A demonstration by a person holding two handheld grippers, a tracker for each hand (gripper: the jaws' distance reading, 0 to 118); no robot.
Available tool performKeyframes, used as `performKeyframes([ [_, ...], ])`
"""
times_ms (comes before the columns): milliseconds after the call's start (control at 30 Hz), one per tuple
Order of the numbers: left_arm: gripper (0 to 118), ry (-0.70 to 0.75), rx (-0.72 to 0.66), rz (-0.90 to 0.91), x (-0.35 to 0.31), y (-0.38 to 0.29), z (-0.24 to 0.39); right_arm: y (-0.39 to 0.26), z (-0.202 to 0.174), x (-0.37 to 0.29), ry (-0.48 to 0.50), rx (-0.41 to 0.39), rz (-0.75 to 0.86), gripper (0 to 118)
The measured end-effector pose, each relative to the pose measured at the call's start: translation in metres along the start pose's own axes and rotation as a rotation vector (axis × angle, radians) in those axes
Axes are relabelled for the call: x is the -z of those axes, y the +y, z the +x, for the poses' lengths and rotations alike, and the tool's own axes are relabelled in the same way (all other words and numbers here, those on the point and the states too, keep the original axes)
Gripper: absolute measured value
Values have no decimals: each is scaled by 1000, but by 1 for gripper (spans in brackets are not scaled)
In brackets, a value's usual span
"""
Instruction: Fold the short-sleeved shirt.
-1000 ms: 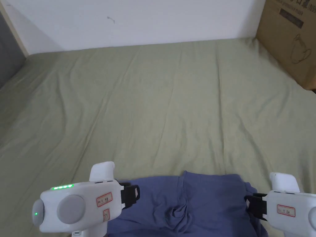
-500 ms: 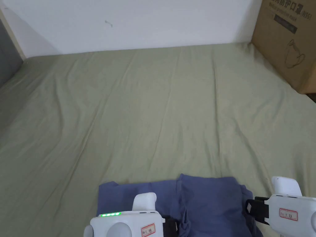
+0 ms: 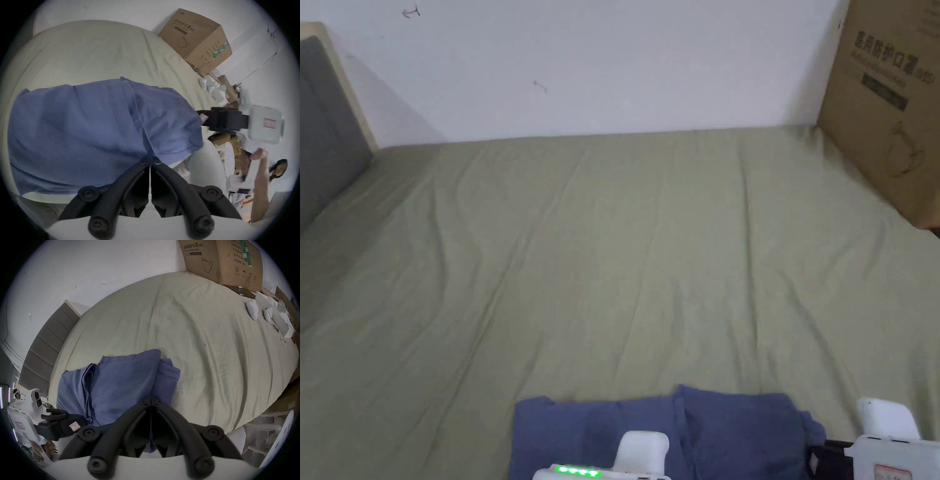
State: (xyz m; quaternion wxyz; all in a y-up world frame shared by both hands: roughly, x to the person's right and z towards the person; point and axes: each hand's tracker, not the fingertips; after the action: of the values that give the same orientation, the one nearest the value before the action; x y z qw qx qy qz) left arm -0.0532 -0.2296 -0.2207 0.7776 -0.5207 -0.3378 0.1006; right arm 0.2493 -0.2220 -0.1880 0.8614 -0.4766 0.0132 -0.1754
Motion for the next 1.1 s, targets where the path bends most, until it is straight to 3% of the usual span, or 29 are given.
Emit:
performKeyframes([
  [133, 1, -102, -70, 86, -42, 9, -28, 6, -7, -2, -2, -25, 5, 0],
  [367, 1, -51, -321, 250, -121, 18, -130, 16, -27, 2, 4, -69, 6, 0],
  [400, 6, -63, -352, 248, -125, 14, -148, 16, -30, 4, 7, -75, 3, 0],
  [433, 27, -88, -372, 241, -126, 12, -163, 17, -32, 5, 9, -82, -1, 0],
  [467, 77, -71, -388, 224, -126, 10, -176, 17, -36, 7, 9, -89, -5, 0],
  [567, 110, -94, -503, 170, -112, -9, -208, 18, -43, 11, 5, -108, -24, 0],
  [600, 116, -103, -534, 154, -109, -18, -214, 18, -45, 12, 10, -113, -32, 0],
  [767, 114, -319, -736, 319, -90, -30, -220, 22, -53, 19, 2, -135, -55, 0],
  [833, 109, -428, -744, 299, -75, -21, -240, 24, -54, 21, 0, -134, -60, 0],
  [933, 18, -397, -708, 228, -67, -8, -224, 27, -55, 18, 0, -140, -56, 0],
  [967, 16, -254, -663, 157, -64, -12, -229, 28, -55, 17, 0, -144, -53, 0],
  [1000, 15, -224, -650, 137, -63, -16, -236, 28, -60, 12, -2, -147, -51, 0],
  [1100, 14, -279, -666, 141, -75, -20, -236, 31, -60, 5, -11, -154, -44, 0],
])
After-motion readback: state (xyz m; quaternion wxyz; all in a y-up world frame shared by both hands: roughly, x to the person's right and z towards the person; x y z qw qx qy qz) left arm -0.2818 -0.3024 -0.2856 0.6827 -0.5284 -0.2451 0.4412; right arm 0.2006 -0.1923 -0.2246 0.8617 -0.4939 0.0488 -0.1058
